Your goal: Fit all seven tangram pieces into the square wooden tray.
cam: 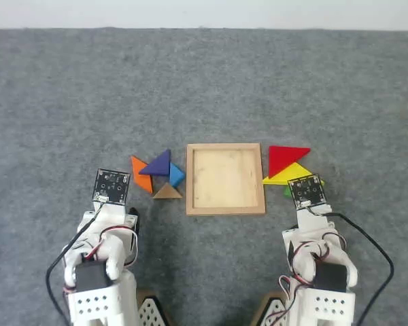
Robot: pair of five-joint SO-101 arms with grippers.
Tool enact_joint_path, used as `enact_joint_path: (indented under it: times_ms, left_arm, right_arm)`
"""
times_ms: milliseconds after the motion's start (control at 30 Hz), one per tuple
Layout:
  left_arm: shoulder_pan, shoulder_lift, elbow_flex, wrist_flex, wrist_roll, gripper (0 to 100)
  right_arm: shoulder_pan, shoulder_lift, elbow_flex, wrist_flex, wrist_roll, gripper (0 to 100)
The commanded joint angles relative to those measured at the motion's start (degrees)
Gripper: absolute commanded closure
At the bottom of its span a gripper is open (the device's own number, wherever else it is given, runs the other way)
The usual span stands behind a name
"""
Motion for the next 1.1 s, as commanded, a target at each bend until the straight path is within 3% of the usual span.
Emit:
enact_joint_path:
  times_ms: [0, 300, 400, 567, 667, 933, 1067]
  left_arm:
    - [-0.09, -0.88, -0.57, 0.44, 0.35, 85]
    - [-0.09, -0.88, -0.57, 0.44, 0.35, 85]
    - [-0.09, -0.88, -0.57, 0.44, 0.35, 85]
    - [-0.09, -0.88, -0.57, 0.44, 0.35, 85]
    - [-0.09, -0.88, -0.57, 0.44, 0.35, 85]
    - [-0.09, -0.88, -0.57, 0.44, 0.35, 85]
    - [-0.09, -0.88, -0.57, 0.44, 0.35, 85]
  right_arm:
    - [-0.22, -0.48, 1.05, 0.31, 0.53, 93.3]
    - [1.45, -0.57, 1.05, -0.48, 0.62, 93.3]
    - [3.82, -0.57, 0.97, -5.93, 1.23, 93.3]
    - [9.8, -0.57, -1.49, -11.38, 20.13, 93.2]
    - [11.56, 0.04, -3.69, -9.98, 19.16, 93.2]
    - [4.53, 0.84, -14.59, 0.57, 19.6, 93.1]
    - [1.45, 11.12, -21.45, -1.63, 16.62, 88.7]
